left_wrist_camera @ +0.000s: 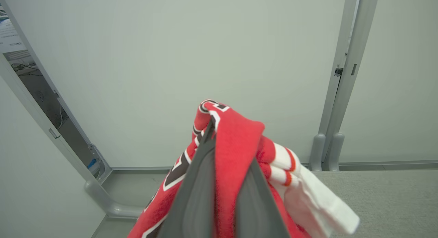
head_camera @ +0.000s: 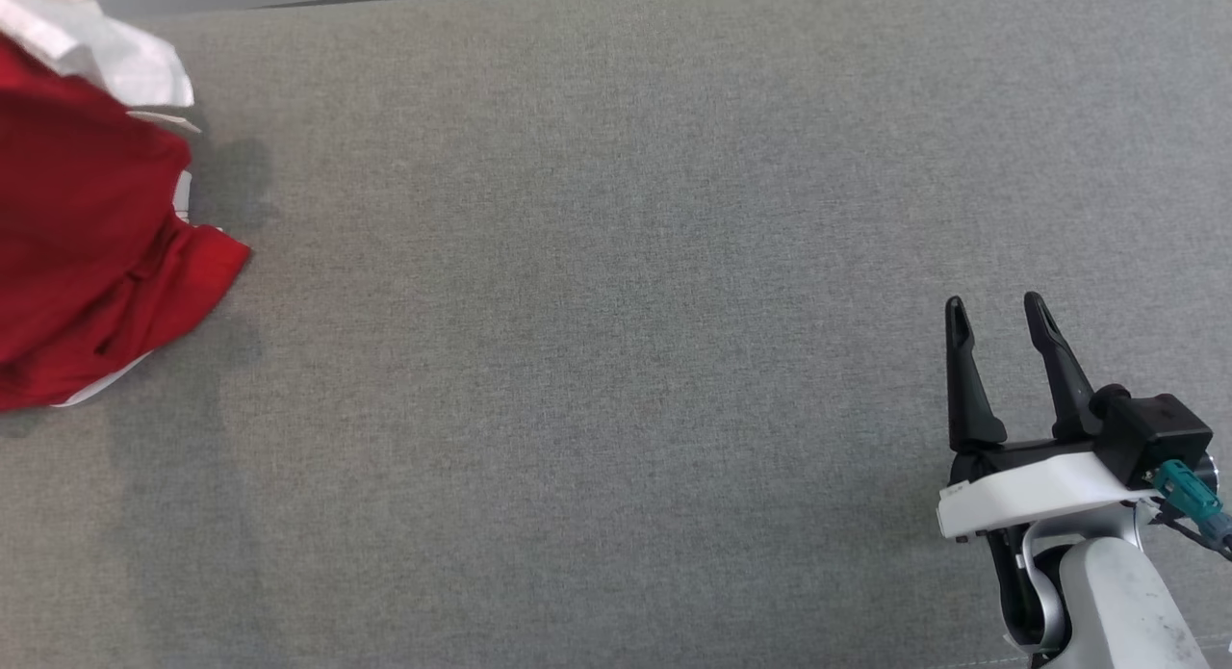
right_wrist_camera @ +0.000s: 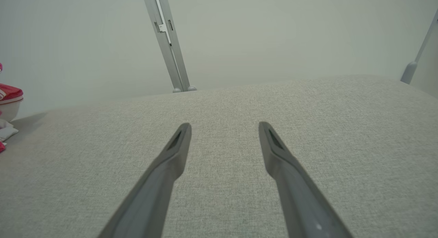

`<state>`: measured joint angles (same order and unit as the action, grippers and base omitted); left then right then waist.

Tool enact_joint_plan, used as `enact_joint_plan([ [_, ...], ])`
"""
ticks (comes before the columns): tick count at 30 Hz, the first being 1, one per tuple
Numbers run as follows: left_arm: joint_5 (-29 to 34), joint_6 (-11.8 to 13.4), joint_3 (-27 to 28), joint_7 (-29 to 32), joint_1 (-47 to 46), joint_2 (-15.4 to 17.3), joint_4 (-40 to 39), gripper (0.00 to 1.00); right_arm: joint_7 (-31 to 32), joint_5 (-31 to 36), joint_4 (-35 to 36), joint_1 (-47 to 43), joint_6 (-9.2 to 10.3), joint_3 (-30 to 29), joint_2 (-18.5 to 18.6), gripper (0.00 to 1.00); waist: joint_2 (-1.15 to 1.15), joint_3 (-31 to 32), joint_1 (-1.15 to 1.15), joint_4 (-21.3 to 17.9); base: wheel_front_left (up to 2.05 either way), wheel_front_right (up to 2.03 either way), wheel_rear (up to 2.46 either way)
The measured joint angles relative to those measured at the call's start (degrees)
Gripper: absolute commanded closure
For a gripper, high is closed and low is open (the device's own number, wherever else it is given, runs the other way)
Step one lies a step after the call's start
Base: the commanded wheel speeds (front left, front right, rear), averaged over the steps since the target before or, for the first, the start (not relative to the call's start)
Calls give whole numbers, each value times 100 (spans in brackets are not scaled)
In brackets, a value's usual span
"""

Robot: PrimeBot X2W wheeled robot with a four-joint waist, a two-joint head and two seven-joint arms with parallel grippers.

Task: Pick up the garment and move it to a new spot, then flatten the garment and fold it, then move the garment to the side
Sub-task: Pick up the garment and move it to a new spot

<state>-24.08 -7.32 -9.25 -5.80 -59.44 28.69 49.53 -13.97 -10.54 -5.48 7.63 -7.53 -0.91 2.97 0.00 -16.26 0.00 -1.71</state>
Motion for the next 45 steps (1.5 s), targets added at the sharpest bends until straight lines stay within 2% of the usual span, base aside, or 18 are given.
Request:
enact_joint_plan([
  [9,37,-5,-365,81,-413,-349,-1257,100,-75,-175,-235,-61,0,63,-8,0,0,366,0,-159,0,0,0],
  [15,-49,-5,-642,387,-576,-840,-2108,100,-101,-348,-319,-83,0,92,-9,0,0,461,0,-511,0,0,0],
  [19,-57,-4,-891,503,-620,-1198,-2377,100,-103,-449,-333,-81,0,130,-8,0,0,474,0,-752,0,0,0],
  [26,4,10,-1399,495,-455,-1731,-2397,100,-108,-572,-303,-63,0,196,-10,0,0,437,0,-1112,0,0,0],
  [37,-58,126,-2089,-22,1047,-2388,-1613,100,-108,-645,-292,-48,1,253,-9,0,0,325,0,-1417,0,0,0],
  [41,-59,119,-2573,-133,1542,-2530,-1189,100,-108,-644,-321,-24,1,271,-11,0,0,283,0,-1417,0,0,0],
  [42,-66,113,-2687,-192,1621,-2555,-1117,81,-108,-642,-326,-20,0,277,-11,0,0,288,0,-1403,0,0,0],
  [43,-97,101,-2803,-218,1666,-2568,-1057,5,-108,-638,-337,-19,1,277,-10,0,0,300,0,-1385,0,0,0],
  [44,-133,96,-2869,-267,1702,-2574,-1031,0,-108,-628,-345,-19,0,278,-10,0,0,313,0,-1370,0,0,0],
  [45,-166,94,-2963,-332,1728,-2574,-1017,0,-108,-613,-353,-19,0,286,-11,0,0,334,0,-1348,0,0,0],
])
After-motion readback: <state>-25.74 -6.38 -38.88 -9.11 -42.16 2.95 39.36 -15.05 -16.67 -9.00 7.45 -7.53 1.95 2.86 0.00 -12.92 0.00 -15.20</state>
